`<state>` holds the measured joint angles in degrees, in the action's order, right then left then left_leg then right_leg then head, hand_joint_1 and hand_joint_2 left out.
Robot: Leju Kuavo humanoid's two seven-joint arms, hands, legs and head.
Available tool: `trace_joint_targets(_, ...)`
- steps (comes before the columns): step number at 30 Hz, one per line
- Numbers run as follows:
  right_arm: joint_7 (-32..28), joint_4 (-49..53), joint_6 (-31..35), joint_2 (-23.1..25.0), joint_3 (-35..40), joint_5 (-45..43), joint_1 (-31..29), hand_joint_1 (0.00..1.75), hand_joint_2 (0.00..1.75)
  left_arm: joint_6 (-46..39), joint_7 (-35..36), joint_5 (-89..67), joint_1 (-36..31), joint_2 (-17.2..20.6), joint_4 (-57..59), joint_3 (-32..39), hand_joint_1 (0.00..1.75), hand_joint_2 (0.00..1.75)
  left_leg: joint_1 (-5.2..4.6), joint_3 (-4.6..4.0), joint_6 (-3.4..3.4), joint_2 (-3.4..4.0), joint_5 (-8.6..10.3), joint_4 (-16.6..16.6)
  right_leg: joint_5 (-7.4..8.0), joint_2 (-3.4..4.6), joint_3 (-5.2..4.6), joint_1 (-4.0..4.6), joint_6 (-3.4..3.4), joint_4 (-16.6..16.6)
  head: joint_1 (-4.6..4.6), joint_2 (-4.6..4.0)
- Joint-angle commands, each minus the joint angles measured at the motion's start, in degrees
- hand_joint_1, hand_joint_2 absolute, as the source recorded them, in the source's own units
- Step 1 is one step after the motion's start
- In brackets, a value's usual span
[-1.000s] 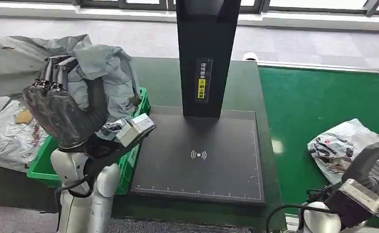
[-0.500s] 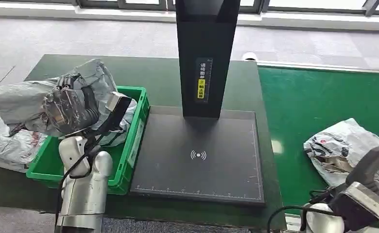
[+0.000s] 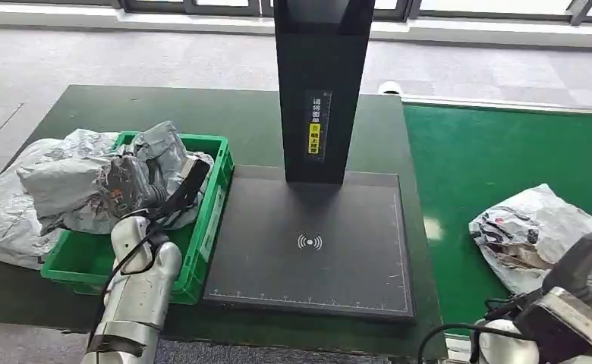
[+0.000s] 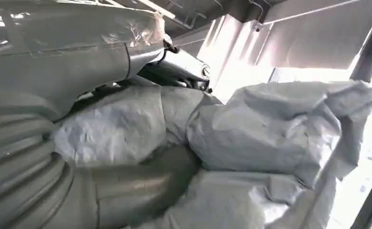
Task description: Moved the parcel from conveyor to table for the left to box.
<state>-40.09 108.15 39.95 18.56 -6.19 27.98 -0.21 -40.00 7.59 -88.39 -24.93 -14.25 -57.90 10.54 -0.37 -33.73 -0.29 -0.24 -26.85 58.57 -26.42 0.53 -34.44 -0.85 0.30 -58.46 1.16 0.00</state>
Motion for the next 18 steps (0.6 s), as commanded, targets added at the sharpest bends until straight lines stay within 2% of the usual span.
trace_joint_targets(1, 0.1, -2.6, 0.0, 1.4, 0.2, 0.0, -0.1, 0.00, 1.75, 0.0, 0.2, -1.5, -2.3, 1.2, 4.4, 3.5, 0.00, 1.75, 0.05, 0.06, -0.06, 0.05, 0.02, 0.0, 0.04, 0.01, 0.06, 0.06, -0.04, 0.1, 0.00, 0.00)
trace_joint_targets(7, 0.1, -4.7, 0.0, 1.4, -1.5, 0.3, -0.8, 0.00, 1.75, 0.0, -2.2, -1.0, -2.0, -0.2, 2.0, 6.9, 0.00, 1.75, 0.10, 0.12, -0.09, 0.09, 0.03, -0.1, 0.08, 0.02, 0.14, 0.11, -0.06, 0.2, 0.00, 0.00)
trace_joint_targets(10, 0.1, -10.7, 0.0, 1.4, -4.8, 1.9, -3.0, 0.00, 1.75, 0.0, -4.9, 0.8, -1.5, -1.3, -1.1, 7.8, 0.00, 1.75, 0.10, 0.08, -0.07, 0.08, 0.03, -0.1, 0.07, 0.02, 0.11, 0.10, -0.04, 0.1, 0.00, 0.00)
trace_joint_targets(18, 0.1, -10.7, 0.0, 1.4, -4.8, 1.9, -3.0, 0.00, 1.75, 0.0, -4.9, 0.8, -1.5, -1.3, -1.1, 7.8, 0.00, 1.75, 0.07, 0.06, -0.05, 0.03, 0.02, 0.0, 0.05, -0.02, 0.10, 0.08, -0.03, 0.1, 0.00, 0.00)
